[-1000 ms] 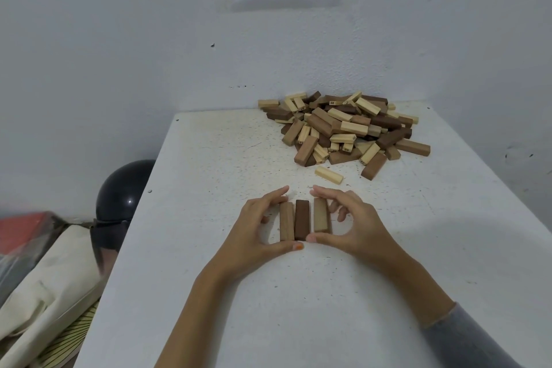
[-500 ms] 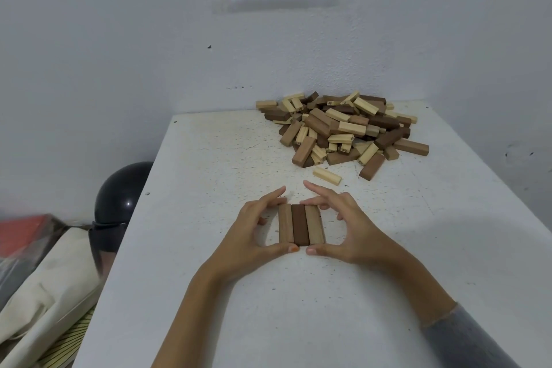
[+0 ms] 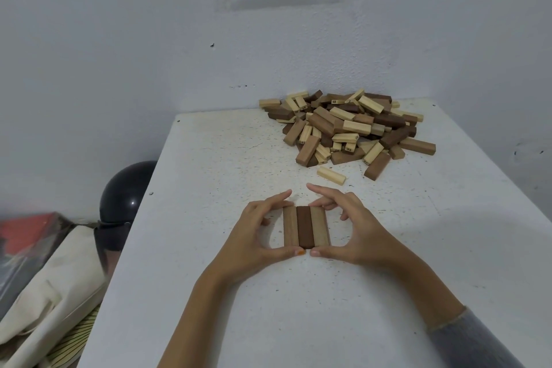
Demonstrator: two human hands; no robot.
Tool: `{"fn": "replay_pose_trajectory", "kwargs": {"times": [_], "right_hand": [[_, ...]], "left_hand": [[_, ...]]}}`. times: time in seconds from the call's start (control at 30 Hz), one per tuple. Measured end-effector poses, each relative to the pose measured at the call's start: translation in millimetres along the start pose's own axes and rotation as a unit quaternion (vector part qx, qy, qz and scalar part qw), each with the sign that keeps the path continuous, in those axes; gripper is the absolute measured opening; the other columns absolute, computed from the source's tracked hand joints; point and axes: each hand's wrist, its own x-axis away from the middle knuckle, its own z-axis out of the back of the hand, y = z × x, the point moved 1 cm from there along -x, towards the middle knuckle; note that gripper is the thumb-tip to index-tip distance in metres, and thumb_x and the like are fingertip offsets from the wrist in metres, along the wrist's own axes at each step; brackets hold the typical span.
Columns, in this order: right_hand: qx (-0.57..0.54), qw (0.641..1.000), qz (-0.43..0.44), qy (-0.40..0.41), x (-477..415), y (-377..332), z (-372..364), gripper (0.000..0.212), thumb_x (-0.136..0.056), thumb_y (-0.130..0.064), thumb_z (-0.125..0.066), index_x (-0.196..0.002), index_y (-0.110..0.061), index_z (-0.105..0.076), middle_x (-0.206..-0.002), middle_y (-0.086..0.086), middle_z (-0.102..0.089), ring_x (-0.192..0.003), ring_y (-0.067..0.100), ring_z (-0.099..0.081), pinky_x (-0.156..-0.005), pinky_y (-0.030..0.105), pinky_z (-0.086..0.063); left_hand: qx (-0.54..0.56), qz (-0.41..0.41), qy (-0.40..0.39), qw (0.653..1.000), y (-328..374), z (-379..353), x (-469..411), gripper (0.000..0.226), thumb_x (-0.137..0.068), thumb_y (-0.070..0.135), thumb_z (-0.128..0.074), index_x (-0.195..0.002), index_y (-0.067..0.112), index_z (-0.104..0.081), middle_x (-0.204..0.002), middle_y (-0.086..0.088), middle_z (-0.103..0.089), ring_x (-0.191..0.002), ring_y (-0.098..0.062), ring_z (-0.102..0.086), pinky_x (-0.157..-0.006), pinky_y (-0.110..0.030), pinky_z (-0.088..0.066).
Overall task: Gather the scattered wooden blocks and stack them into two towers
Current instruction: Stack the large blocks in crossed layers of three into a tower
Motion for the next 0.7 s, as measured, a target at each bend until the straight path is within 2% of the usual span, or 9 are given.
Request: {"fn": "replay_pose_trajectory", "kwargs": {"times": [0.57,0.7], "right_hand": [[0.001,1.0,0.012,-0.012,0.4,-4.1,0.0,0.094,-0.064,-0.043,-0.086,-0.141,-0.046,-0.033,-0.125,-0.027,-0.055,-0.112,0.001,-0.039,-0.085,-0.001,-0.027],[0.011,1.0,0.011,-0.022,-0.5,-3.6,-0.2,0.092,-0.066,-0.045,-0.085,-0.14,-0.05,-0.032,-0.125,-0.028,-0.052,-0.113,0.001,-0.038,-0.086,-0.001,-0.026]], "left_hand": [[-0.003,-0.007,-0.016,1.0,-4.1,1.1,-0.2,0.093,-0.068,0.036,-0.086,-0.144,0.04,-0.034,-0.127,0.03,-0.051,-0.125,-0.006,-0.04,-0.094,-0.007,-0.033],[0.004,-0.008,-0.018,1.0,-3.1,0.5,-0.3,0.091,-0.068,0.035,-0.086,-0.144,0.04,-0.035,-0.128,0.027,-0.052,-0.125,-0.008,-0.04,-0.094,-0.008,-0.034]]}}
